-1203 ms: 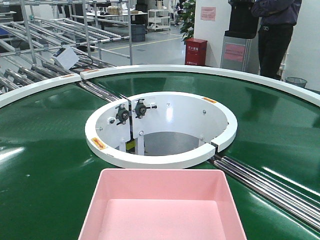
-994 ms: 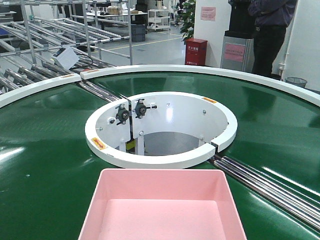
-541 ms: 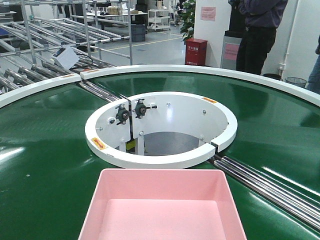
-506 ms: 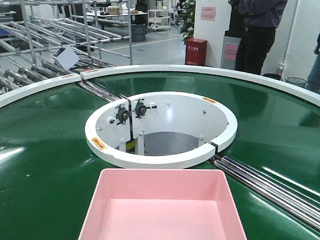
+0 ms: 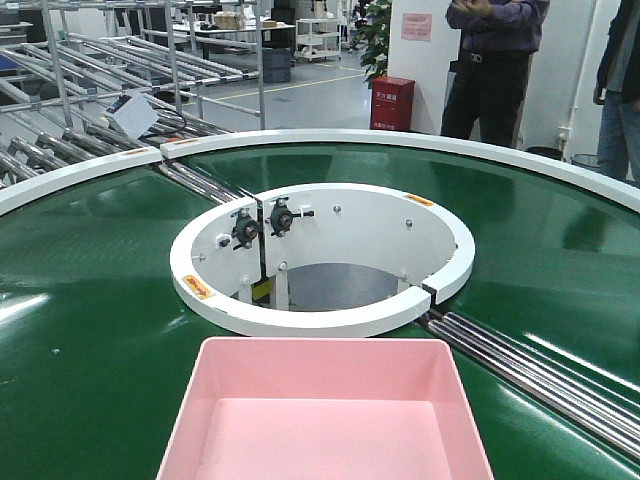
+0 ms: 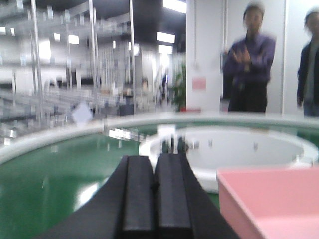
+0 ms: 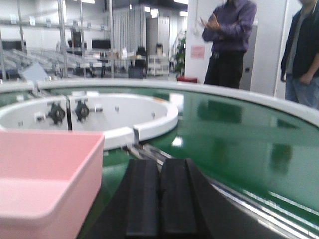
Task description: Grab pink bin and stack on right shelf
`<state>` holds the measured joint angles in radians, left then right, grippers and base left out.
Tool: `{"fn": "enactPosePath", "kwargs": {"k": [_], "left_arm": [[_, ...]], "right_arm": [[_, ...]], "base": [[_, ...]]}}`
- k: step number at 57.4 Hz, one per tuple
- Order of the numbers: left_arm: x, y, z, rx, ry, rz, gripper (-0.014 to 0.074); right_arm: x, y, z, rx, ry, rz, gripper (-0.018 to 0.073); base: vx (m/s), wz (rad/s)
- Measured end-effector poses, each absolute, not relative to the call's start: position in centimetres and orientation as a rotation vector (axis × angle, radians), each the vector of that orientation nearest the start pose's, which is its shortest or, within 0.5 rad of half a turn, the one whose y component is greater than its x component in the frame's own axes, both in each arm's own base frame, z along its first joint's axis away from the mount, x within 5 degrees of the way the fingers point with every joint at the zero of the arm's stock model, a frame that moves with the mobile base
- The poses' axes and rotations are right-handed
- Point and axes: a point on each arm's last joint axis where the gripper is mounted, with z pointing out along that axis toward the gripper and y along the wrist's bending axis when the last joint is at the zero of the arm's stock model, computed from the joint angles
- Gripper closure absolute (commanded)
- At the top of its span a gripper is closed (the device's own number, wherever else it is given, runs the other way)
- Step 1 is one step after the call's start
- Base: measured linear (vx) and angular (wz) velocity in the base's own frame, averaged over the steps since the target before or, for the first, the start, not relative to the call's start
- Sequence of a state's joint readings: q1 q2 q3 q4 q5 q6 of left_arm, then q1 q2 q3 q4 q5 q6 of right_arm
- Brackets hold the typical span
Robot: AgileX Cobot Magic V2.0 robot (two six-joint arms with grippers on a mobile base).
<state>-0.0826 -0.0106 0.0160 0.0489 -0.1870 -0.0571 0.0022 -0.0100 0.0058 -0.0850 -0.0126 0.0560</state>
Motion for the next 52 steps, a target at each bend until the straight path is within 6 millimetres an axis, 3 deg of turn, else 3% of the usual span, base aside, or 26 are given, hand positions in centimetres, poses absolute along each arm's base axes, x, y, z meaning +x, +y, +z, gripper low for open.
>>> {"fn": "enactPosePath", "kwargs": {"k": [3, 14, 20, 25, 35, 40, 49, 52], "left_arm": [[5.0, -0.5, 23.9, 0.054, 1.28, -0.084, 0.0601], [4.2, -0.3, 32.7, 0.047, 1.239, -0.078, 0.0601], [5.5, -0.4, 35.2, 0.047, 1.297, -0.076, 0.0596], [7.5, -0.6, 35.2, 0.05, 1.375, -0.074, 0.0591], [11.3, -0.9, 32.7, 0.057, 1.65, -0.063, 0.0502], [12.7, -1.0, 31.5, 0.059, 1.757, -0.058, 0.0405], [14.3, -1.1, 30.1, 0.063, 1.868, -0.053, 0.0141], [14.6, -1.1, 29.9, 0.063, 1.882, -0.053, 0.009]], "right_arm": [[5.2, 0.0, 23.4, -0.013, 1.428, -0.013, 0.0571], [4.9, 0.0, 31.8, -0.014, 1.356, -0.025, 0.0571], [6.5, 0.0, 33.7, -0.019, 1.392, -0.03, 0.0569], [8.4, 0.0, 33.6, -0.02, 1.475, -0.03, 0.0567], [11.9, -0.1, 31.4, -0.022, 1.689, -0.03, 0.0515], [13.2, -0.1, 30.5, -0.022, 1.766, -0.03, 0.0449], [14.7, -0.1, 29.4, -0.022, 1.848, -0.028, 0.0228], [14.9, -0.1, 29.2, -0.022, 1.861, -0.028, 0.0174]], "base": [[0.0, 0.0], [0.0, 0.0], [0.0, 0.0], [0.0, 0.0], [0.0, 0.0], [0.0, 0.0], [0.0, 0.0], [0.0, 0.0]]}}
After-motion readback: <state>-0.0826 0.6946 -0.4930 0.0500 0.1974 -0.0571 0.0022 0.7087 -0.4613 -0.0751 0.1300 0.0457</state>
